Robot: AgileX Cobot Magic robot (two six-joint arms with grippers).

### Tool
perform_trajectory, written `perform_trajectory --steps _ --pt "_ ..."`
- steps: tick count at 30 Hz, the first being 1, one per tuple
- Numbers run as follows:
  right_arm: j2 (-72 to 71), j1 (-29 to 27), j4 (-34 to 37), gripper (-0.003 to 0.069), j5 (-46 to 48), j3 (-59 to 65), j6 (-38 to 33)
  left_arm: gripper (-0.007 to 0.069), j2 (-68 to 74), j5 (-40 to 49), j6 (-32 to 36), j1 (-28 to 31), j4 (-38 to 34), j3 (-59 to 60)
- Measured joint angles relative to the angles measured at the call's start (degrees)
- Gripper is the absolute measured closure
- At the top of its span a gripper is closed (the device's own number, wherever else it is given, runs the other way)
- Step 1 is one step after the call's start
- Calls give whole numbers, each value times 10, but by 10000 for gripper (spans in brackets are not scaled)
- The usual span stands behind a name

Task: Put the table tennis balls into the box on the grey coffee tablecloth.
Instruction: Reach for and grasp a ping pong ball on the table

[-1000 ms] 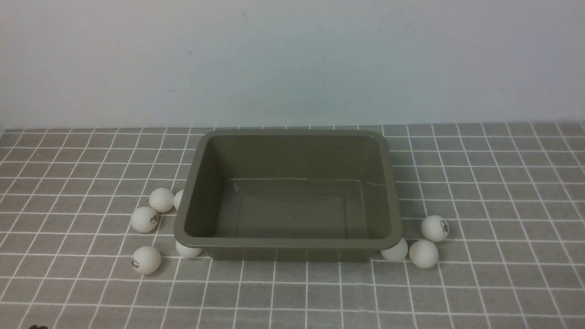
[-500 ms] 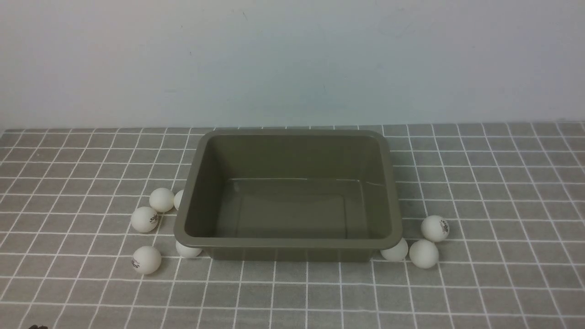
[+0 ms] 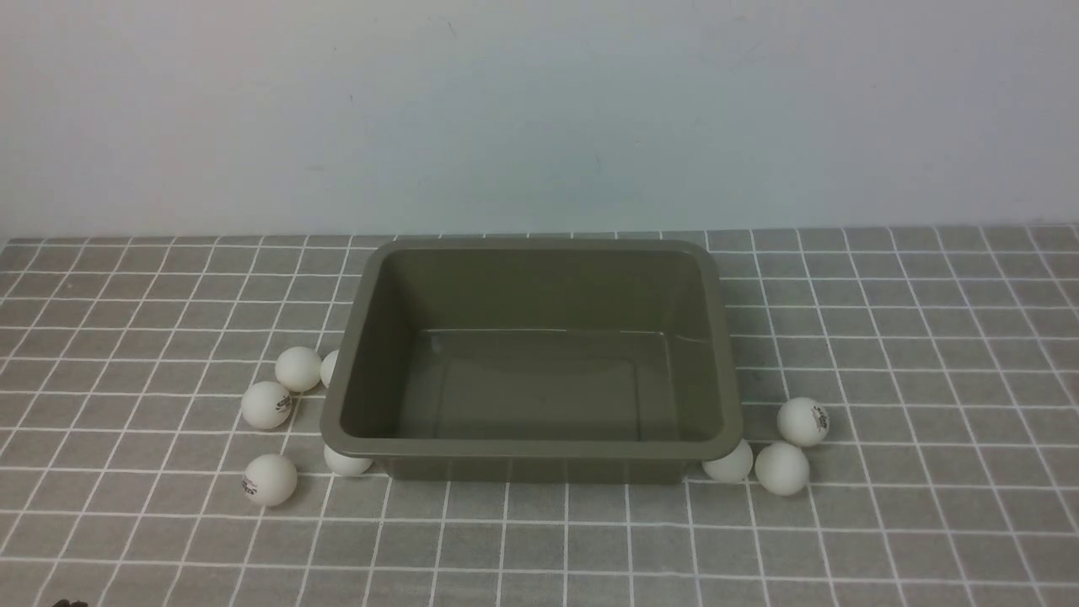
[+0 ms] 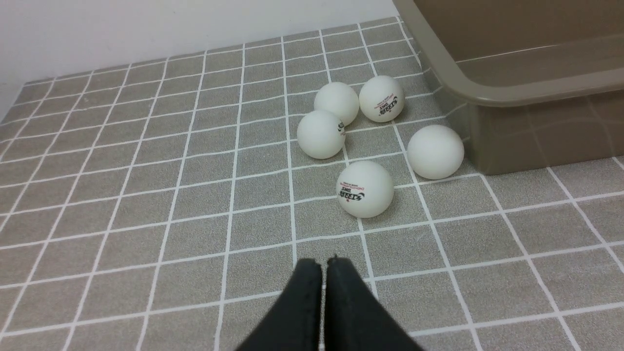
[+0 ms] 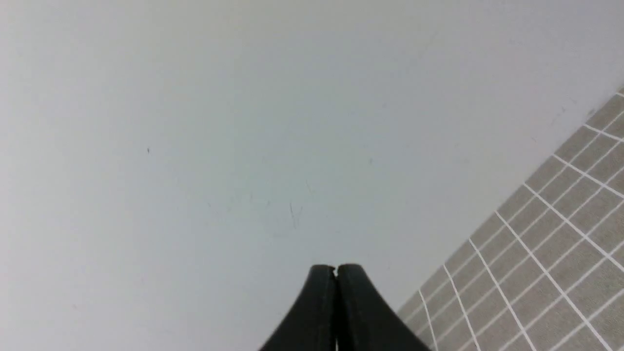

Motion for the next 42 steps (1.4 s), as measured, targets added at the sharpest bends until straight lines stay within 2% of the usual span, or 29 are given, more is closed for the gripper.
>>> perform_trajectory --steps 3,5,7,10,11,15,18,24,29,31,34,37,39,41,42 --pt "0 0 22 673 -19 -1 -3 629 0 0 0 0 0 0" --pt "1 1 15 673 20 -24 -24 629 0 0 0 0 0 0" --pt "22 3 -15 673 81 -77 -53 629 0 0 0 0 0 0" --pt "135 5 -87 672 239 -194 -110 629 0 0 0 0 0 0" --pt "144 5 -87 672 249 -201 -113 629 0 0 0 0 0 0" --pt "364 5 -174 671 440 -342 -155 629 0 0 0 0 0 0" --pt "489 8 -215 669 510 -412 -165 629 0 0 0 0 0 0" --pt "654 55 -267 669 529 -508 -158 629 0 0 0 0 0 0" --pt "763 92 -311 642 527 -579 -103 629 0 0 0 0 0 0" --pt "788 96 -320 608 527 -599 -97 629 0 0 0 0 0 0" --pt "858 105 -324 468 519 -640 -93 629 0 0 0 0 0 0" --pt "887 109 -325 382 512 -652 -92 629 0 0 0 0 0 0" --pt "934 118 -326 249 493 -666 -90 629 0 0 0 0 0 0" --pt "970 124 -326 172 477 -676 -91 629 0 0 0 0 0 0" --pt "981 126 -326 160 471 -679 -91 629 0 0 0 0 0 0"
